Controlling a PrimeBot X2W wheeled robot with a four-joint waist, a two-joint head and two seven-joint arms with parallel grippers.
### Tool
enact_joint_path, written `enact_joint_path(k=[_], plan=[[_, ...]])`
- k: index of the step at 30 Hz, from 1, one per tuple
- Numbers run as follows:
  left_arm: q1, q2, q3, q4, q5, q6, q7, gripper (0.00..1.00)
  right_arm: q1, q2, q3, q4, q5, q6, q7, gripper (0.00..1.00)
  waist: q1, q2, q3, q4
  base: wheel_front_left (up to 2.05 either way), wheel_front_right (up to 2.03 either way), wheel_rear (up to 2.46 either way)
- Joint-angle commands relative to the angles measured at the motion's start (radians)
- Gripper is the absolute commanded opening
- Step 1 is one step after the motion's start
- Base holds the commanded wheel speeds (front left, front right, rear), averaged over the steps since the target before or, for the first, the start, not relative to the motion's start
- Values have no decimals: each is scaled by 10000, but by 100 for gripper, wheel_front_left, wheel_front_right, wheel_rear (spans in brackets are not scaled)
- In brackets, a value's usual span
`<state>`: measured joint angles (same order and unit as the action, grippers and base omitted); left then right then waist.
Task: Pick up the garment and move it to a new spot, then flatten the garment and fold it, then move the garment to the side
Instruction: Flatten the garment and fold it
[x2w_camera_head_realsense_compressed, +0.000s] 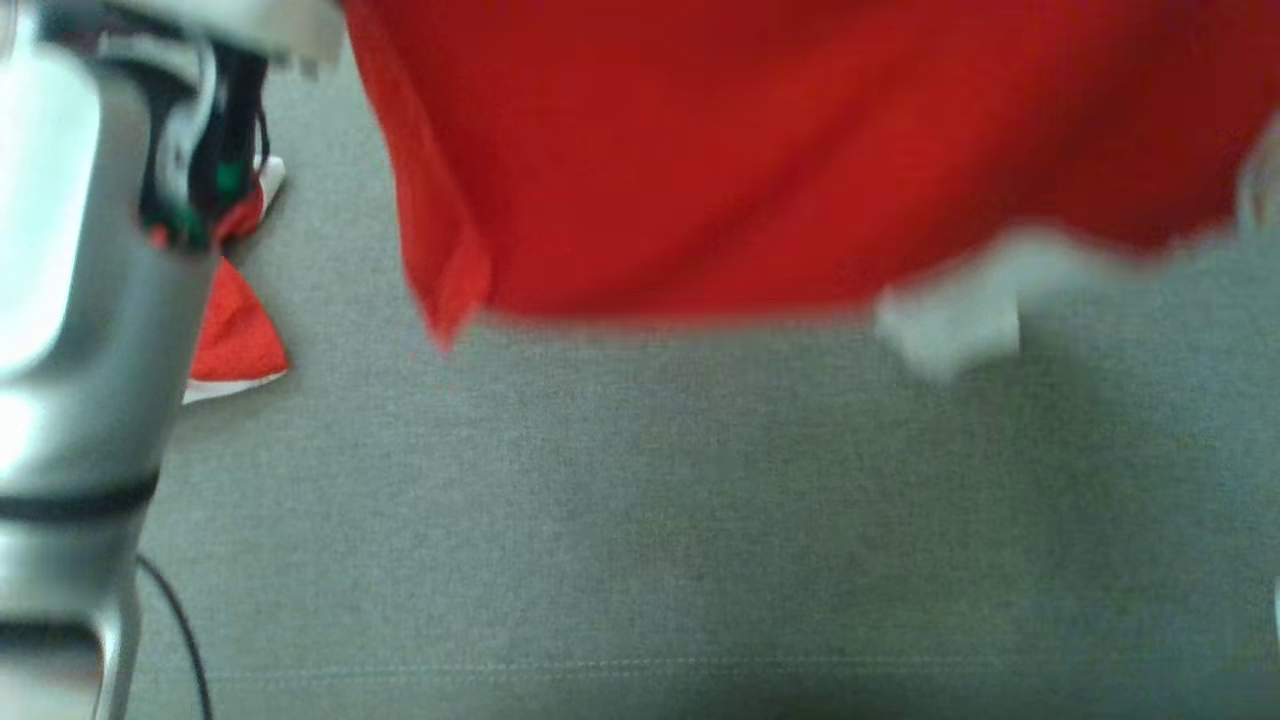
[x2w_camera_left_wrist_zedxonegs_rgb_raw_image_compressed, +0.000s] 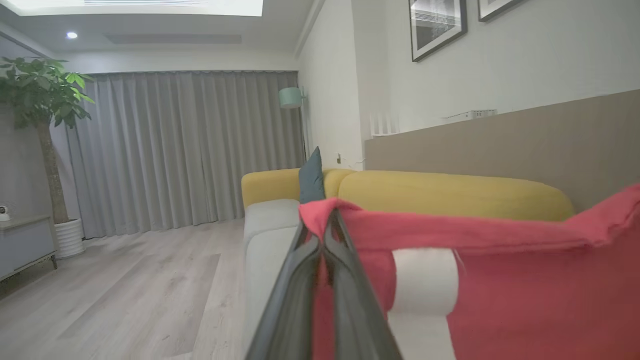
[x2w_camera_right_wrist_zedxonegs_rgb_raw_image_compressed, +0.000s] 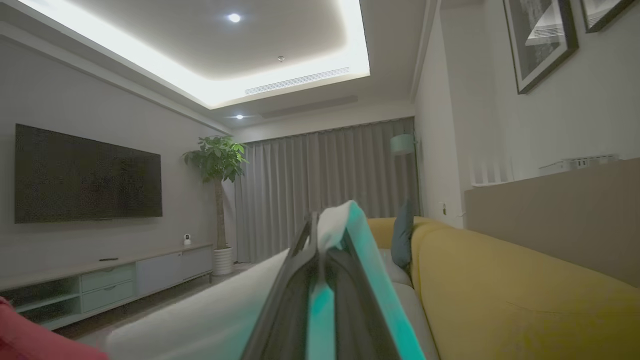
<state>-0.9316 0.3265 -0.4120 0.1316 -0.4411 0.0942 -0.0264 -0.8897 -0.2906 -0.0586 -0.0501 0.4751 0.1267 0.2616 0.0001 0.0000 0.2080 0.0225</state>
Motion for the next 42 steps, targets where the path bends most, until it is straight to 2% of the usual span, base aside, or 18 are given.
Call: enact_joint_path(k=[1,7,13,14,18,23,27,31,37,42], plan=[[-1238,95,367,767,78,-146,-447,0,-1185,48,550,606,-58,40,-444,0,-1,0,195,-69,0,0,0],[-3325,-609,274,4501,288,-653,-1854,0,-3630,579,1876,4253,-103,40,-2314,0,-1,0,478,-336,0,0,0],[-3854,-1200,311,7492,65,-1212,-2256,0,-4293,1457,2982,7630,337,40,-3354,0,-1,0,1341,-635,0,0,0],[-3854,-1200,311,7492,65,-1212,-2256,0,-4293,1457,2982,7630,337,40,-3354,0,-1,0,1341,-635,0,0,0],[-3519,-1636,363,9049,-150,-1397,-2317,0,-4003,1748,3512,9294,729,40,-3732,0,-1,0,1988,-674,0,0,0],[-3140,-1989,478,10122,-354,-1584,-2346,0,-3505,1857,3986,10454,1313,40,-4274,0,-1,0,2609,-639,0,0,0],[-2704,-2029,627,10327,-351,-1485,-2350,0,-2856,1760,4460,10687,1756,40,-4653,0,-1,0,2733,-662,0,0,0],[-2062,-2022,822,10139,-326,-1428,-2352,0,-1981,1496,4784,10256,2228,40,-5025,0,-1,0,2642,-671,0,0,0],[-395,-1793,1312,8834,-144,-1326,-2353,0,25,932,5230,8703,2452,40,-5217,0,-1,0,2168,-697,0,0,0],[1657,-1565,1760,7247,81,-1386,-2353,0,2561,614,4647,6552,2213,40,-5230,0,-1,0,1557,-679,0,0,0]])
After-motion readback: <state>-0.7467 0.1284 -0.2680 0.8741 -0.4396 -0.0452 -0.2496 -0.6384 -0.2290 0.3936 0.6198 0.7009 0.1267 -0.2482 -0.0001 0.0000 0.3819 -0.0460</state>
